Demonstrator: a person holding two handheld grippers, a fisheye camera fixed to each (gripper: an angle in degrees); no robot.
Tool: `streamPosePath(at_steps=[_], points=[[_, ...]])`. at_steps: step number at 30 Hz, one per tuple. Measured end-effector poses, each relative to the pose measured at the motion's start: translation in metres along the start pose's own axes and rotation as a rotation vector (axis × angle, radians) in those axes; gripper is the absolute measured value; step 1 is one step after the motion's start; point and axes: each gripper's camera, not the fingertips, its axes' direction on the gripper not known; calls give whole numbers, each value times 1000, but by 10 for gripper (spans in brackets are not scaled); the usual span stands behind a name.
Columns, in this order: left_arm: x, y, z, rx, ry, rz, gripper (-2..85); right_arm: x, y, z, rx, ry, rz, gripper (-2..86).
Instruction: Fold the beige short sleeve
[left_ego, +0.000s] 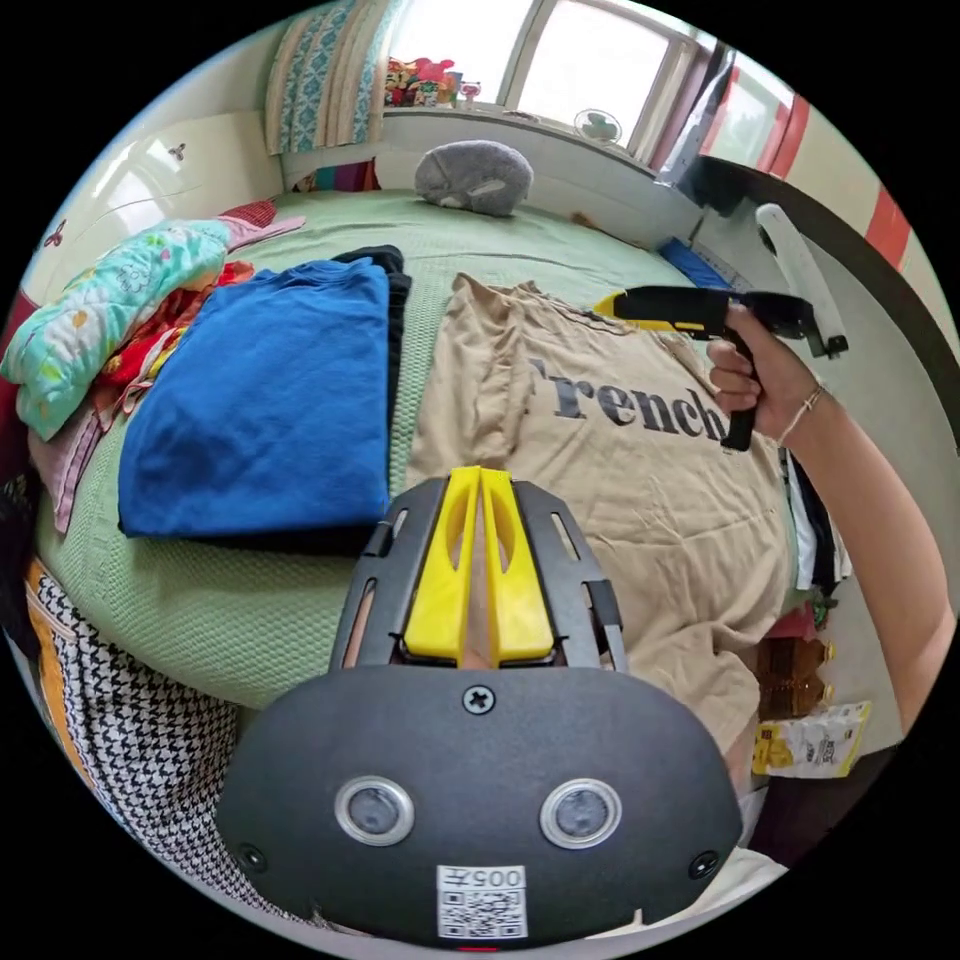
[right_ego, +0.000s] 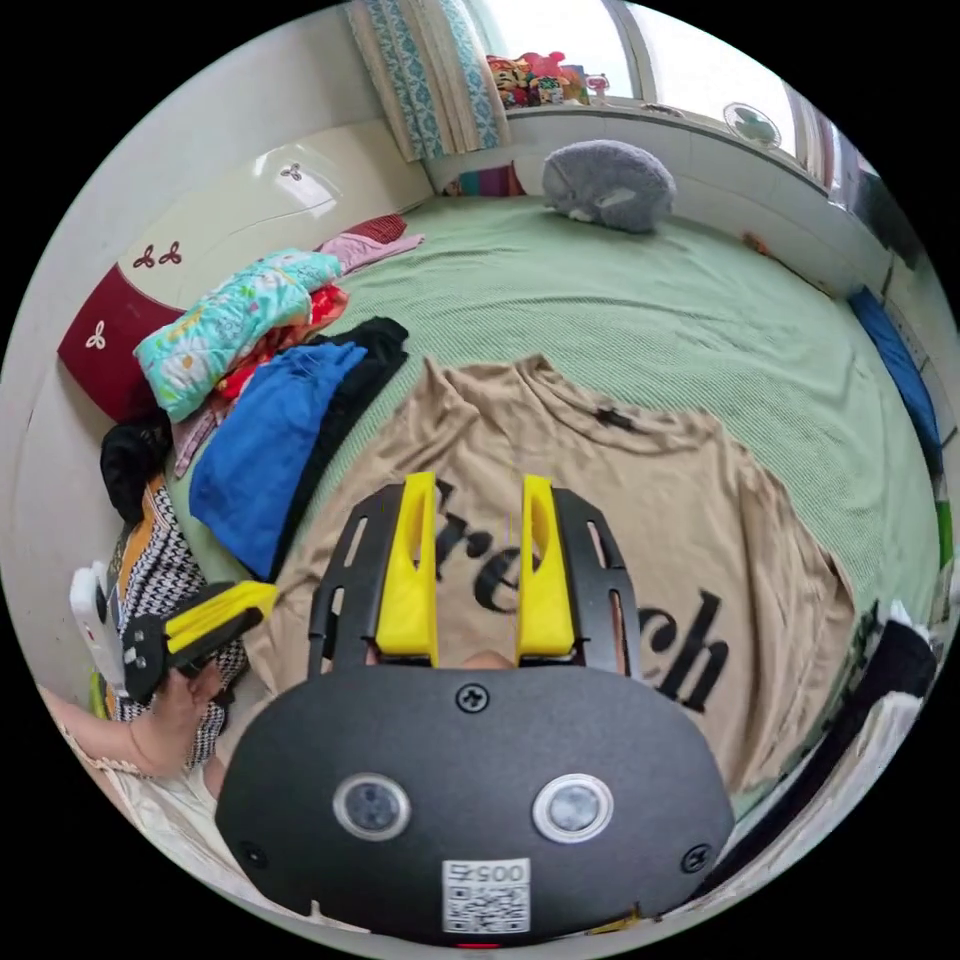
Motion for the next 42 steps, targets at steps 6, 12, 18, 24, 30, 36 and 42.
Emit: streamPosePath(at_steps=[6, 12, 18, 24, 30, 36, 42], points=[[76, -5, 12, -22, 78, 125, -5, 100, 60, -68, 14, 175, 212, 110], [146, -26, 55, -46, 81, 217, -4, 179, 70, -110, 58, 233, 419, 98], [169, -52, 93, -94, 134, 184, -5, 210, 34, -85, -1, 247, 483, 109], [168, -37, 114, -148, 133, 206, -4, 231, -3, -29, -170, 389, 553, 106], [165, -43, 122, -154, 177, 189, -5, 229, -9, -22, -113, 402, 540, -7], [171, -44, 126, -140, 181, 207, -5, 222, -10, -44, -65, 513, 599, -13], [167, -42, 128, -135, 203, 202, -5, 158, -35, -56, -31, 549, 468, -11]])
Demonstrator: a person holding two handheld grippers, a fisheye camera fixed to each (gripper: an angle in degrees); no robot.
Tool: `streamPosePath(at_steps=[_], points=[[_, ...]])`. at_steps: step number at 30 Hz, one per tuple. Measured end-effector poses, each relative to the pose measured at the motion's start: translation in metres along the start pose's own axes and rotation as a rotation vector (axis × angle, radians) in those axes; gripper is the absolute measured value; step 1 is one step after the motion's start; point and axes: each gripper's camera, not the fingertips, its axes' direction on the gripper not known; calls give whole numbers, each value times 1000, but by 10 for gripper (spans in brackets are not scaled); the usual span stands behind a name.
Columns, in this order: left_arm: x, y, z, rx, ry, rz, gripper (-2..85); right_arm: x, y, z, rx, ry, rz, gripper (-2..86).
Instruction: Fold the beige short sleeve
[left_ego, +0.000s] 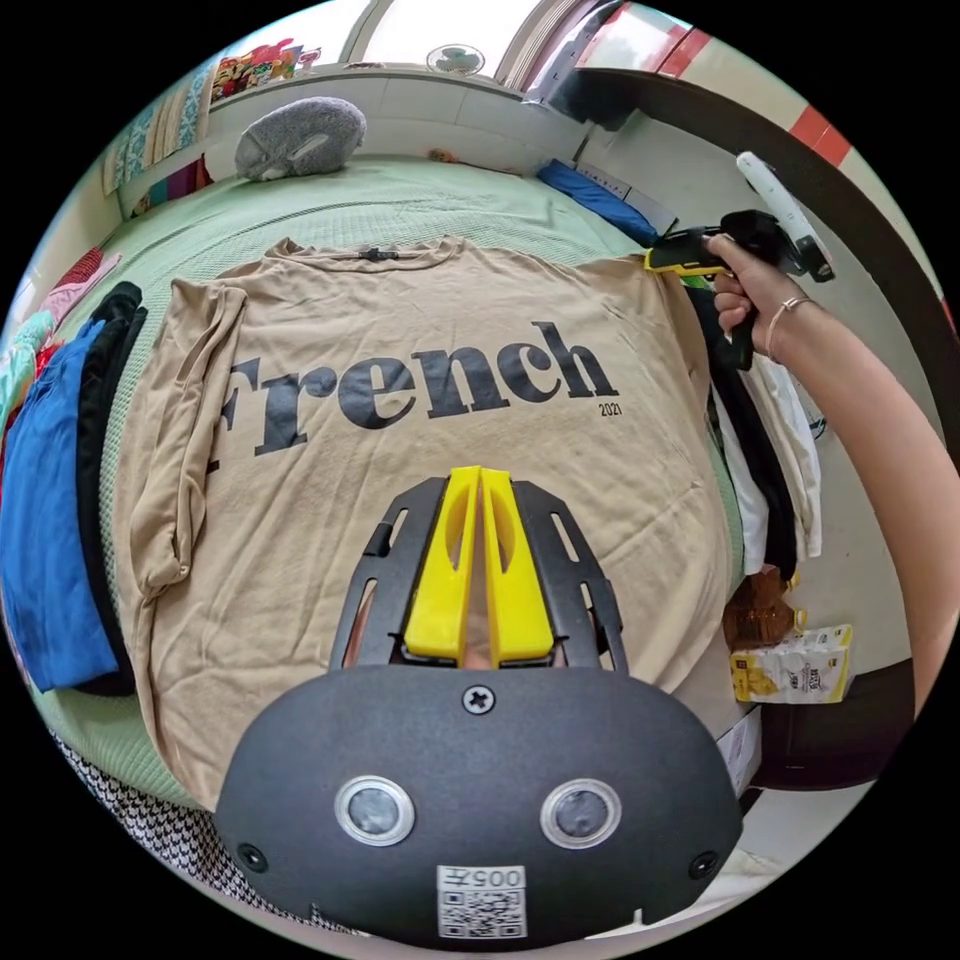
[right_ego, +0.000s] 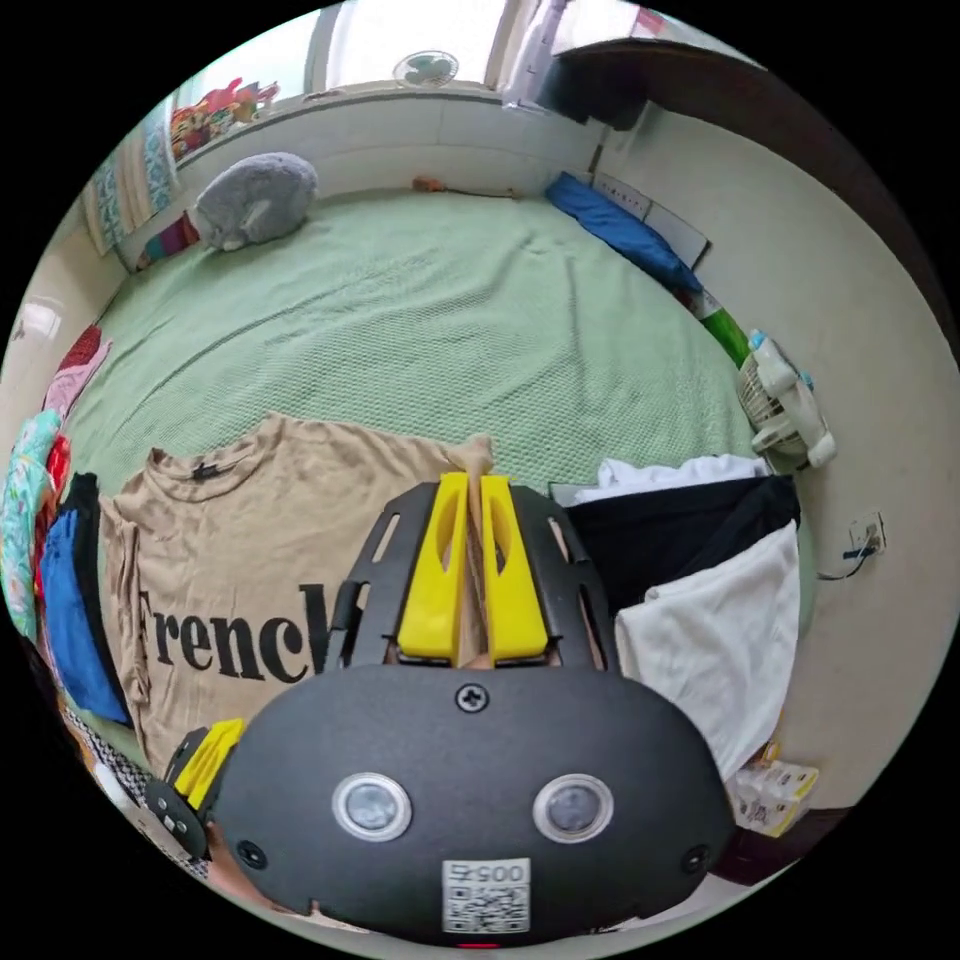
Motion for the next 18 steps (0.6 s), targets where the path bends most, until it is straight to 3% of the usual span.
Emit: streamPosePath(at_steps=[4, 7, 10, 18], points=[[-4, 0, 2, 2, 18, -9, -6, -77, 15, -20, 12, 95, -167, 5], [-4, 1, 7, -8, 4, 3, -6, -109, 20, -22, -38, 26, -272, 54], [-5, 2, 9, -17, -7, 11, -5, -94, 17, -40, -19, -122, -247, 99], [-10, -1, 12, -18, 30, 2, -6, -15, 46, -24, -177, -179, -250, 114]])
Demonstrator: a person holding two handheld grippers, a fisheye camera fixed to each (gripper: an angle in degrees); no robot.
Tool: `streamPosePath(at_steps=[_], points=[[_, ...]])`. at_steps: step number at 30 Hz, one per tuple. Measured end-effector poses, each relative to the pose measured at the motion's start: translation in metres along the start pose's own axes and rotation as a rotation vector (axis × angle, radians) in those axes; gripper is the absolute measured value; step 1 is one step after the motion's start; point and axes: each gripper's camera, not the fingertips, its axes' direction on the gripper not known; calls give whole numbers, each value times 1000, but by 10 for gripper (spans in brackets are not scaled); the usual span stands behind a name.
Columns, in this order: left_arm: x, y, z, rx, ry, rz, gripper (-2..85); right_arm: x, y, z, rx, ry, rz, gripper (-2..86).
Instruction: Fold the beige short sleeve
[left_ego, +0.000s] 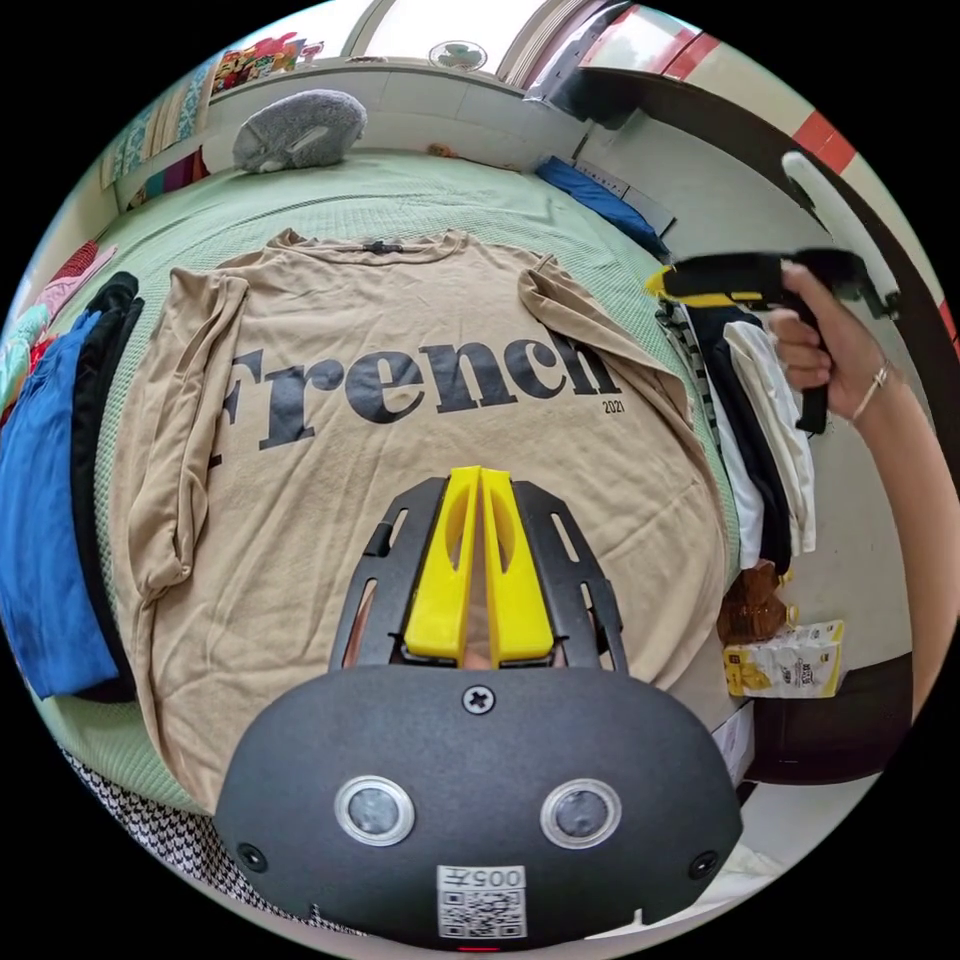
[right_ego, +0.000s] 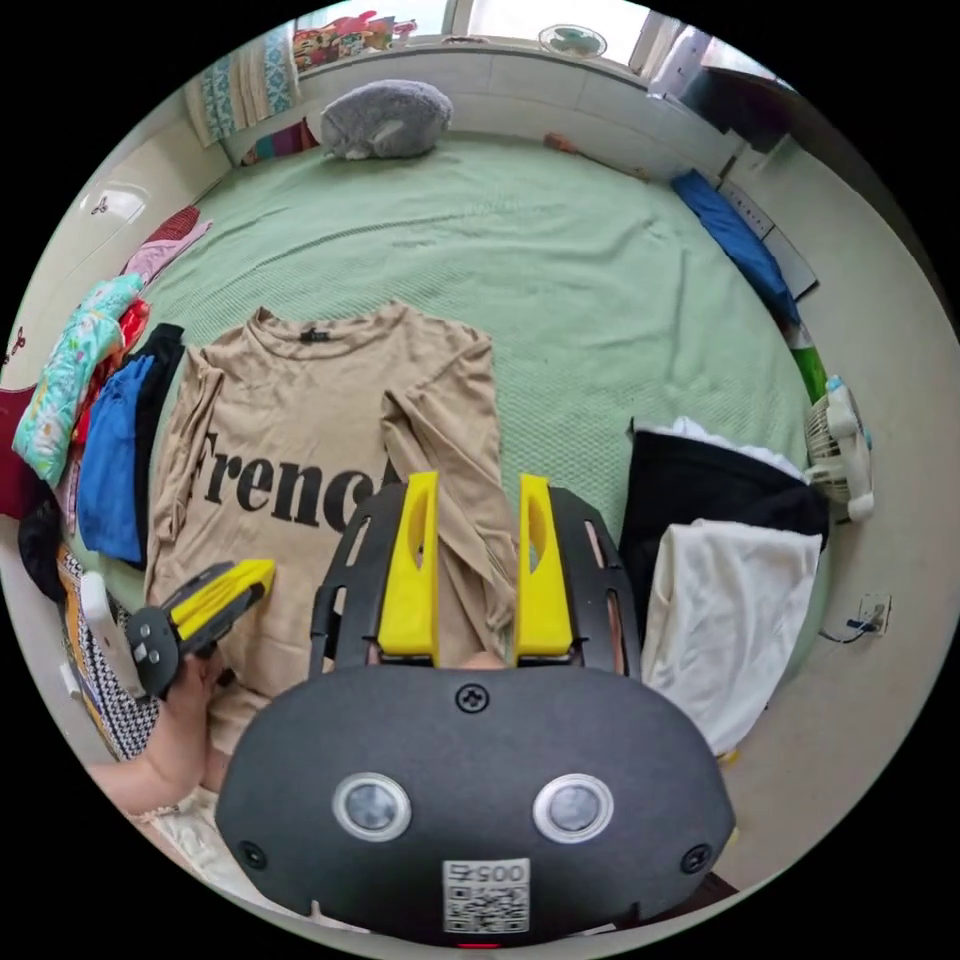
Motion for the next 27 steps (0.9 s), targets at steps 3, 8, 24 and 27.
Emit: streamPosePath(at_steps=[3, 8, 24, 27], points=[[0, 1, 2, -6, 0, 5, -6, 20, 25, 14, -37, -60, 17, 105], [-1, 1, 4, -13, -5, 7, -6, 40, 46, 35, -88, -107, 85, 77], [-7, 2, 5, -22, -6, 7, -5, -50, 97, -17, 32, -67, -247, 4], [-9, 3, 4, -23, -3, 6, -5, -68, 106, -8, -29, -71, -342, 29]])
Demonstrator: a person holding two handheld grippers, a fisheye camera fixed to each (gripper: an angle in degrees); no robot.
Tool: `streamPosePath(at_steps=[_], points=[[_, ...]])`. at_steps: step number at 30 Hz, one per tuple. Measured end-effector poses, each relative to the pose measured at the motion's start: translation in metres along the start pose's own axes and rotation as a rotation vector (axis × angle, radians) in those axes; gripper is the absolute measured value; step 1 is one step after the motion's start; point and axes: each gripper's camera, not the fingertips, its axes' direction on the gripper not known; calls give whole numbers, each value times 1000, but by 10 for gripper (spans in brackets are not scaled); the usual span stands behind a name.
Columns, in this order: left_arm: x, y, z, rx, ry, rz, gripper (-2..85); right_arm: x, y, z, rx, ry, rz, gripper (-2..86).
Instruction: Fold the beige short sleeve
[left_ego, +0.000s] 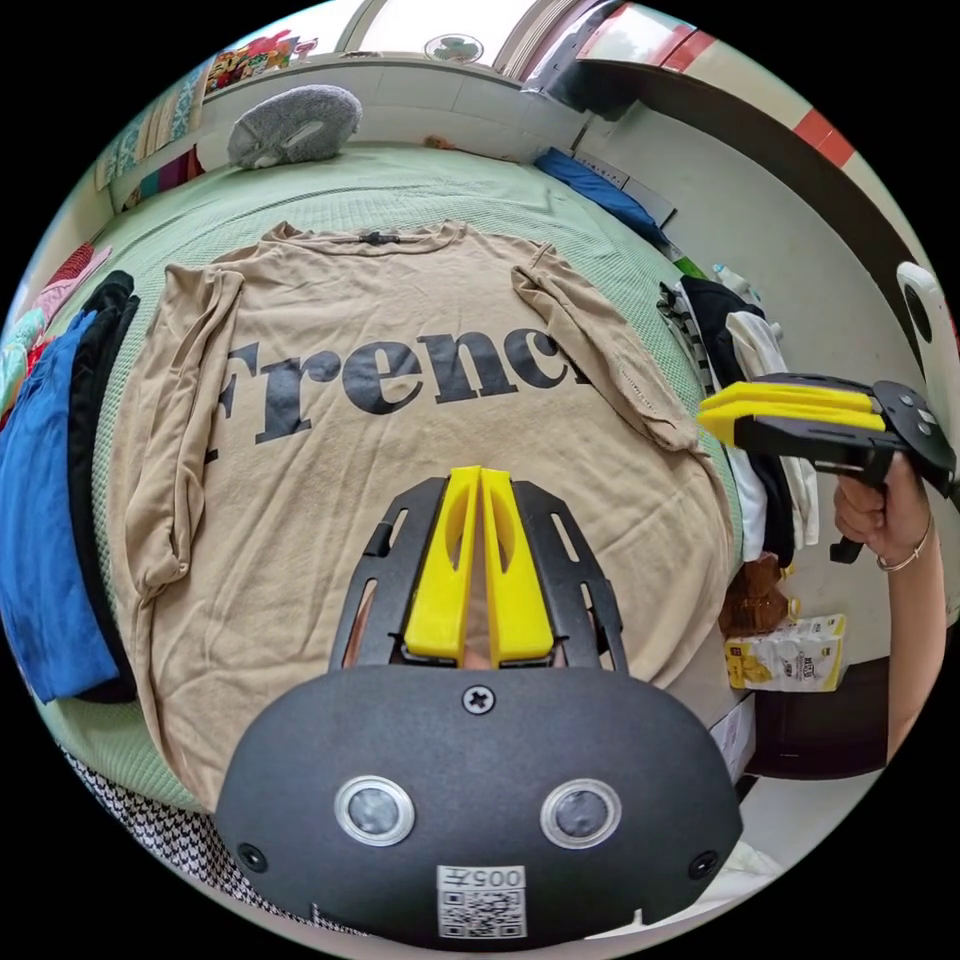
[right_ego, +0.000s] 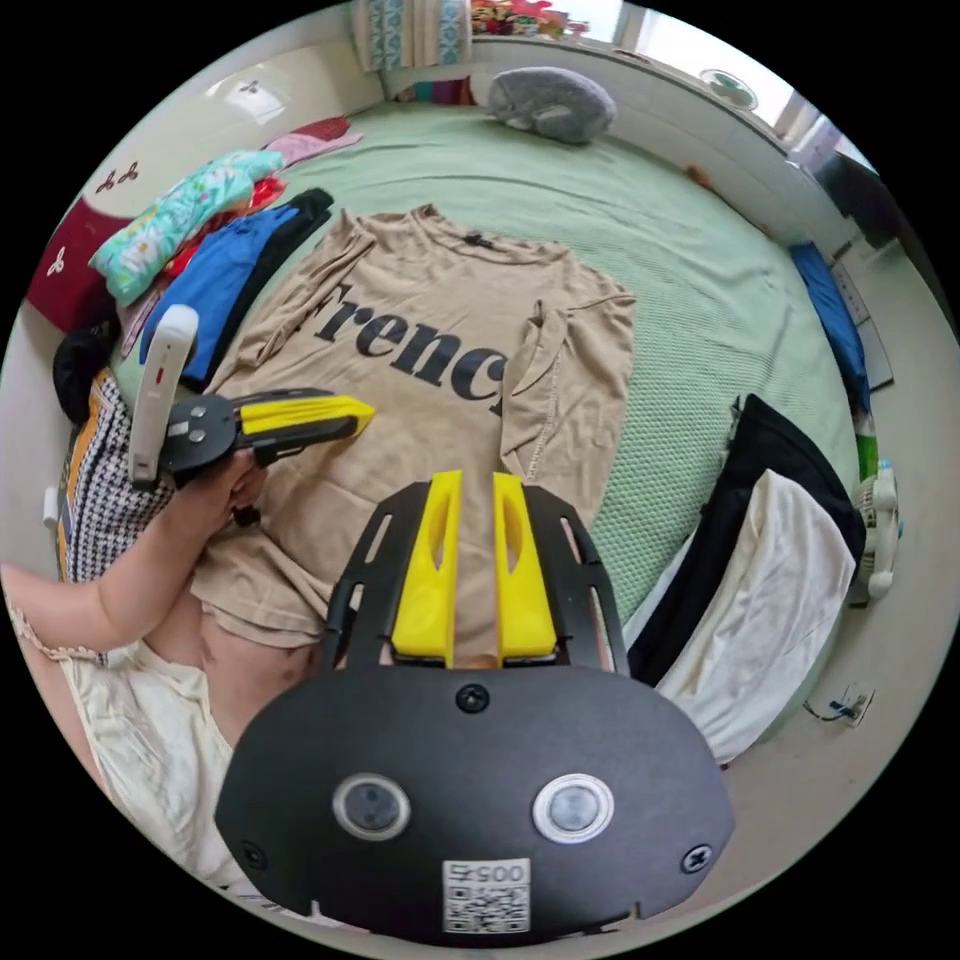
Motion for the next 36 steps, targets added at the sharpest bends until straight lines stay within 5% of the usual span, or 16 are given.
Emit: streamPosePath(at_steps=[13, 25, 36], points=[[-9, 0, -8, -6, 15, -12, -6, 23, -65, 24, 112, 81, 162, 113], [-19, -1, -18, -21, 45, -22, -5, 29, -119, 70, 85, 241, 308, -2], [-21, 5, -31, -24, 44, -14, -6, 31, -119, 50, 158, 110, 317, 59]])
